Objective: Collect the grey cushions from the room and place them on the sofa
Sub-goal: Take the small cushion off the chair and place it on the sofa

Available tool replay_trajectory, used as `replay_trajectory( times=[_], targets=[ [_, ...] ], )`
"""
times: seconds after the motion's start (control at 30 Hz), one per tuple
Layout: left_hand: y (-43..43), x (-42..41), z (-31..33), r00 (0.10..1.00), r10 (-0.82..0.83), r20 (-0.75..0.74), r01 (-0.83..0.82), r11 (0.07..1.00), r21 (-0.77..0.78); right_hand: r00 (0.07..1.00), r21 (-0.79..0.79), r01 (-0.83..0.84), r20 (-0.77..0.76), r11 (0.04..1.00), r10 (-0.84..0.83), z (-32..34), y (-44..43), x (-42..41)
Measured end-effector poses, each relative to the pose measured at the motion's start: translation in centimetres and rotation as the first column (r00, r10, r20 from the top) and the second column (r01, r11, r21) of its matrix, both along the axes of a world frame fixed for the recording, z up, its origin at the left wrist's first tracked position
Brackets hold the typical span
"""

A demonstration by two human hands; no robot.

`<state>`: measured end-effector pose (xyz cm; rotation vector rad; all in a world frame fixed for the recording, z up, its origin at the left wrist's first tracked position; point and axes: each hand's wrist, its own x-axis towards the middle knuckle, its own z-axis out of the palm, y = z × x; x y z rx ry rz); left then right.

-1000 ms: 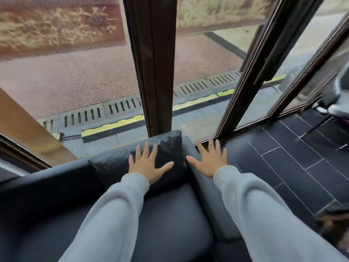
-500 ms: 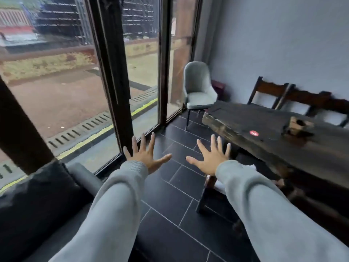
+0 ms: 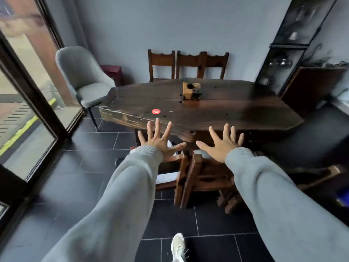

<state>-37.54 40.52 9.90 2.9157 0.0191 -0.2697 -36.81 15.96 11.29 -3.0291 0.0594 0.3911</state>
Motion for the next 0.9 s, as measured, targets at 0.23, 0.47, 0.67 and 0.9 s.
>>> replay_trajectory(
  times=[0.23, 0.47, 0.67, 0.9],
  targets=[
    [-9.4, 12.5, -5.5, 0.988, -0.078, -0.13, 0.075, 0.997, -0.031, 0.975, -0.081, 0.144, -0.16, 0.986, -0.156, -4.4, -8.9, 9.9],
    [-14.2, 20.2, -9.8, 0.956, -0.084, -0.282, 0.089, 0.996, 0.006, 0.929, -0.079, 0.217, -0.288, 0.973, -0.231, -8.7, -13.3, 17.3],
    [-18.4, 24.3, -14.9, 0.912, -0.029, -0.409, 0.027, 1.0, -0.012, 0.876, -0.074, 0.263, -0.399, 0.962, -0.27, -13.3, -18.1, 22.5],
    [-22.1, 28.5, -21.2, 0.826, 0.006, -0.564, 0.004, 1.0, 0.017, 0.79, -0.143, 0.257, -0.539, 0.956, -0.293, -19.7, -24.0, 30.3]
  ],
)
